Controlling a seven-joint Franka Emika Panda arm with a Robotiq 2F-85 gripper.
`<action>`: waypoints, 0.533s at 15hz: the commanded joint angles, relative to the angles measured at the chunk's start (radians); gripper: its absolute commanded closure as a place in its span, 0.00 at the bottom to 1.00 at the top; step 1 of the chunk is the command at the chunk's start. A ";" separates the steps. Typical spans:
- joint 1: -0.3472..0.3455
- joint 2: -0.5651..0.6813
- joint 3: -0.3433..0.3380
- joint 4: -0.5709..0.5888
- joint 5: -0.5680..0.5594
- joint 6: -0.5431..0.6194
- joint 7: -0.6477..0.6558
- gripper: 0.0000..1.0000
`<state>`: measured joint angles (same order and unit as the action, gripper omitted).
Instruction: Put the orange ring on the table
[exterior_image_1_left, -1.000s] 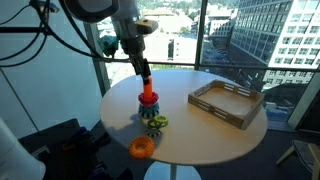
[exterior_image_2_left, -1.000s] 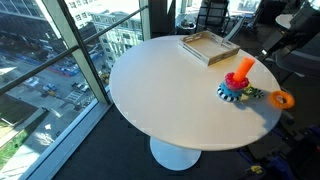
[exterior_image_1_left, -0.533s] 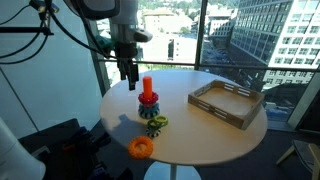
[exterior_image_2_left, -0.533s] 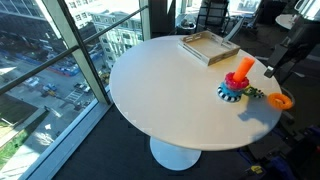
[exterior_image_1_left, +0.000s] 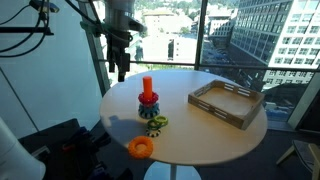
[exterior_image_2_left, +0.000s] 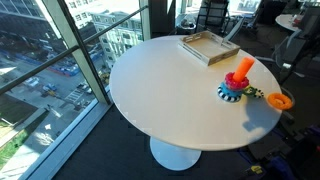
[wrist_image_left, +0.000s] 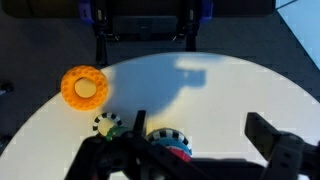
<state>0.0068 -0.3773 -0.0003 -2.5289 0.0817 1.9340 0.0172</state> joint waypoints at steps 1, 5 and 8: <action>0.006 -0.071 0.012 0.035 -0.016 -0.102 -0.002 0.00; 0.012 -0.129 0.025 0.054 -0.011 -0.159 0.002 0.00; 0.013 -0.155 0.036 0.059 -0.015 -0.172 0.011 0.00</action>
<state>0.0142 -0.5057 0.0285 -2.4890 0.0810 1.7970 0.0173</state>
